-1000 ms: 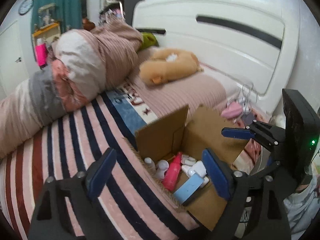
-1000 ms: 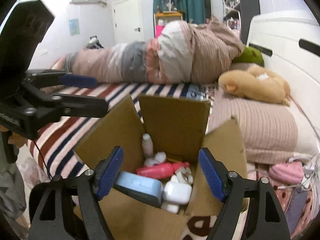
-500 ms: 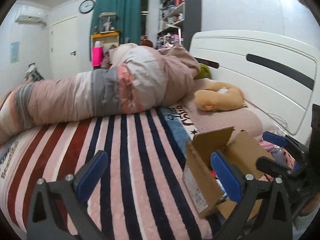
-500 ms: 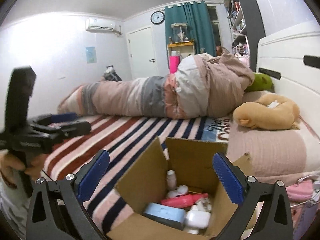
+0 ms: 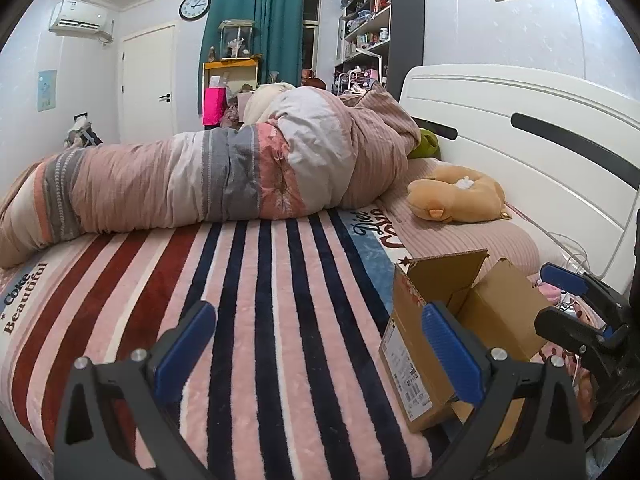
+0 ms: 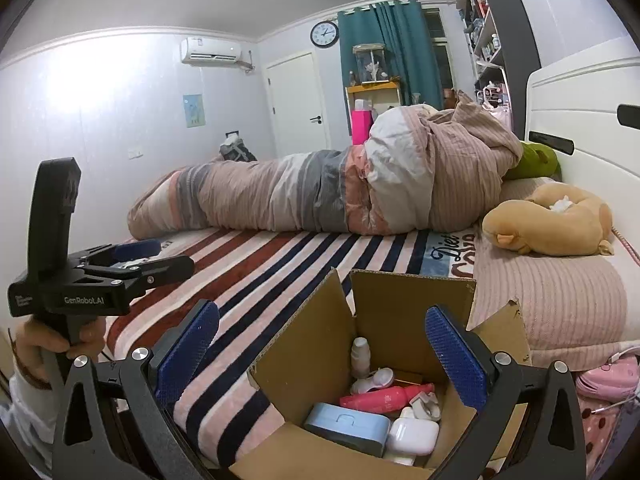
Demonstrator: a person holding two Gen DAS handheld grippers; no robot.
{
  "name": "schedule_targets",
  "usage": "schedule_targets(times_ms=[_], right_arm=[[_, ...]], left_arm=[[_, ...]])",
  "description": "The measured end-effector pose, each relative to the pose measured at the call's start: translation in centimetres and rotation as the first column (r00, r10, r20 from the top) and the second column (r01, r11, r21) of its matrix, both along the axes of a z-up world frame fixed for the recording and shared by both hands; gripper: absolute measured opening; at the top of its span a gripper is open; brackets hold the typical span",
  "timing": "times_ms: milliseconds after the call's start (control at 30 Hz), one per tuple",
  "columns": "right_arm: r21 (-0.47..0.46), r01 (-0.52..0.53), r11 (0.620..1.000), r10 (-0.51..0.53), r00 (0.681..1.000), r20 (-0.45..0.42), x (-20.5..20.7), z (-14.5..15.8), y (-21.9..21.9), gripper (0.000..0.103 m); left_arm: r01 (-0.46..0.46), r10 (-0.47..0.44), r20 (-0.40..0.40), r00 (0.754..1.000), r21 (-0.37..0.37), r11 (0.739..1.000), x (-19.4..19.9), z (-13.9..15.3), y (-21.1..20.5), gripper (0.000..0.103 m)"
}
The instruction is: Organize rigid objects
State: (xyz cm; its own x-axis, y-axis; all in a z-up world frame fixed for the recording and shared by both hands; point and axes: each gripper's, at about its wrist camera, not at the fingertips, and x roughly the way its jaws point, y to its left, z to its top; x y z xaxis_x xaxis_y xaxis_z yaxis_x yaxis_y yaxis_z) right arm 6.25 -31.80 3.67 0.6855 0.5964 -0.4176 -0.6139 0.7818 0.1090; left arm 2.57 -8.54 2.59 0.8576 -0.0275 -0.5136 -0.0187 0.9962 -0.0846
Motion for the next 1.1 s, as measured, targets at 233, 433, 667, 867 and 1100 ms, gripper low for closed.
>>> schedule_targets(times_ms=[233,433,667,867,1100], right_arm=[[-0.003,-0.005,1.000,0.005,1.000,-0.001,0.0,0.1,0.0,0.103],[-0.007,-0.010,1.000,0.010,1.000,0.001,0.0,0.1,0.0,0.103],[-0.038,-0.014,0.999,0.013,1.000,-0.018,0.8,0.1,0.3,0.103],[-0.047,-0.007,0.999,0.006,0.999,-0.038,0.2,0.0,0.4,0.103],[-0.055,0.007,0.998,-0.010,0.998,-0.058,0.2,-0.3,0.5,0.103]], left_arm=[[-0.012,0.012,0.002,1.000,0.000,1.000,-0.1,0.0,0.1,0.102],[-0.013,0.013,0.002,1.000,0.003,1.000,0.0,0.0,0.1,0.102],[0.008,-0.008,0.000,1.000,-0.006,1.000,0.0,0.0,-0.3,0.102],[0.023,-0.023,0.010,1.000,-0.024,0.999,-0.6,-0.1,0.2,0.102],[0.010,-0.010,0.005,1.000,-0.016,1.000,-0.8,-0.4,1.0,0.102]])
